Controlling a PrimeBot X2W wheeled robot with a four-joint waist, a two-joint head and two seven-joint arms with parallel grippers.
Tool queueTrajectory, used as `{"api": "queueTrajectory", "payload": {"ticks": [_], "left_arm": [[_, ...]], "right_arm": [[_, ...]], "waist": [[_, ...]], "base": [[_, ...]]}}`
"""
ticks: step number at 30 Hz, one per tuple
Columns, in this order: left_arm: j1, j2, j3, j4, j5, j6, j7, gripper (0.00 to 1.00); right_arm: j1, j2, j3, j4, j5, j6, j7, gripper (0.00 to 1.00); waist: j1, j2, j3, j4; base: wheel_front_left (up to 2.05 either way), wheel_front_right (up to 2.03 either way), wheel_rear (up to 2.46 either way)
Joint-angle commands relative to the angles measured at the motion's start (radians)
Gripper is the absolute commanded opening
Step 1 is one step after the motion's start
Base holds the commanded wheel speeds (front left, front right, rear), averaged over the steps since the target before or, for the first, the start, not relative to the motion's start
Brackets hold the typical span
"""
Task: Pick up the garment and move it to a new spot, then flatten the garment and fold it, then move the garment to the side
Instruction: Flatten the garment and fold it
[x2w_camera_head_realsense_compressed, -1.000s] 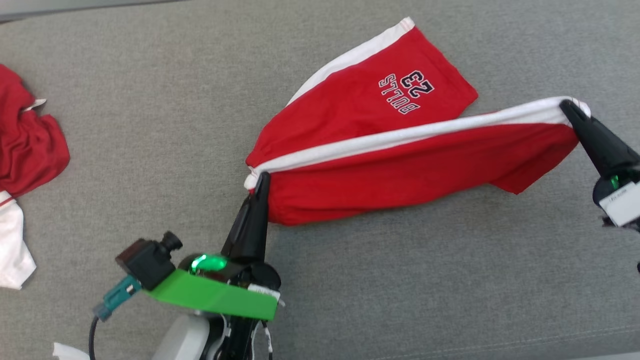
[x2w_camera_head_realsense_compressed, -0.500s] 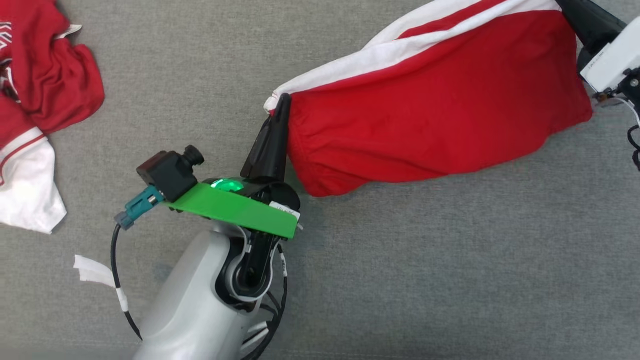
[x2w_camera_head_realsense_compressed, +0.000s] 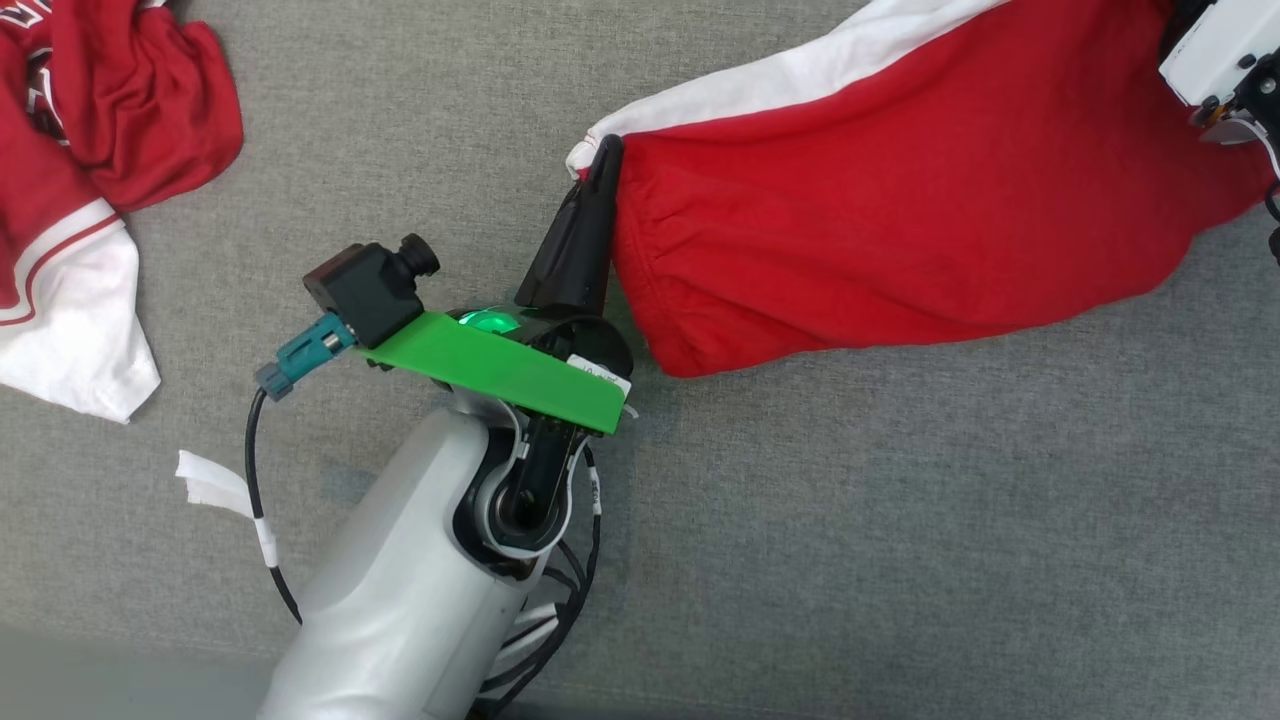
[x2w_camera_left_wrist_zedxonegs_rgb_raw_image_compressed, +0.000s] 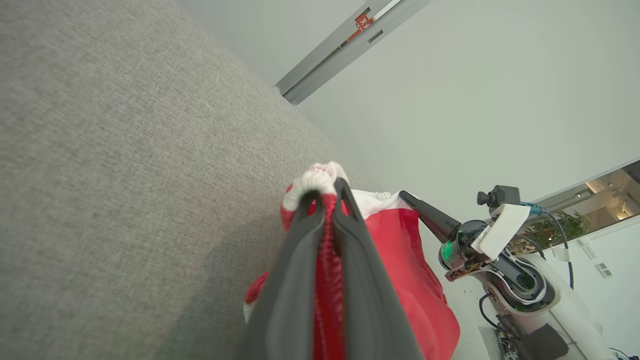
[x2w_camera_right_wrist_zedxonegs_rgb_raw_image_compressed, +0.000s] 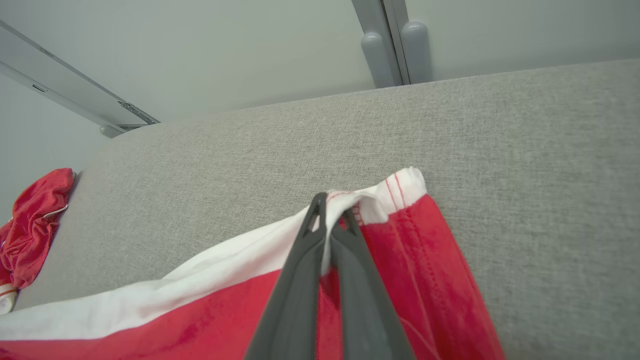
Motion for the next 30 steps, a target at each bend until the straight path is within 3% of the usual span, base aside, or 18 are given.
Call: {"api": "queueTrajectory", "payload": {"ticks": [1,3,4,6,7,8,9,18,25,30], "left_arm": [[-0.019,0.001,-0.003,0.006,-0.003,0.006,-0.003,0.00],[-0.022,0.001,-0.008,0.015,-0.002,0.009,-0.003,0.04],[-0.024,0.001,-0.015,0.021,-0.005,0.009,-0.003,0.11],[-0.038,0.001,-0.030,0.040,0.000,0.016,-0.001,0.36],[-0.043,0.001,-0.035,0.048,0.003,0.019,-0.001,0.47],[-0.045,0.001,-0.043,0.059,0.001,0.023,-0.001,0.85],[-0.047,0.001,-0.051,0.070,0.002,0.028,-0.001,1.00],[0.000,0.009,-0.032,0.128,0.075,0.099,-0.001,1.00],[0.056,0.086,-0.062,0.092,0.134,0.176,0.032,1.00],[0.089,0.161,-0.084,0.002,0.207,0.262,0.049,1.00]], "right_arm": [[-0.017,-0.002,0.008,0.008,-0.012,0.000,-0.011,0.00],[-0.024,0.004,0.017,0.017,-0.013,0.000,-0.020,0.00],[-0.028,0.004,0.019,0.024,-0.019,0.000,-0.028,0.00],[-0.040,0.001,0.027,0.043,-0.039,0.000,-0.048,0.00],[-0.045,0.002,0.030,0.052,-0.047,0.000,-0.056,0.18],[-0.050,0.003,0.034,0.061,-0.059,0.000,-0.069,0.43],[-0.051,0.005,0.038,0.067,-0.065,0.000,-0.077,1.00],[-0.031,0.013,0.081,0.100,-0.125,0.000,-0.140,1.00],[0.024,-0.030,0.130,0.054,-0.176,0.000,-0.074,1.00],[0.051,-0.010,0.137,0.023,-0.252,0.000,-0.028,1.00]], "waist": [[0.0000,0.0000,0.001,0.000],[0.0000,0.0000,0.003,-0.002],[0.0000,0.0000,0.004,-0.002],[0.0000,0.0000,0.008,-0.004],[0.0000,0.0000,0.010,-0.004],[0.0000,0.0000,0.010,-0.005],[0.0000,0.0000,0.009,-0.006],[0.0000,0.0000,-0.058,-0.054],[0.0000,0.0000,-0.116,-0.086],[0.0000,0.0000,-0.131,-0.087]], "base": [[0.00,0.00,0.00],[0.00,0.00,0.00],[0.00,0.00,0.00],[0.00,0.00,0.00],[0.00,0.00,0.00],[0.00,0.00,0.00],[0.00,0.00,0.00],[0.00,0.00,0.00],[0.00,0.00,0.00],[0.00,0.00,0.00]]}}
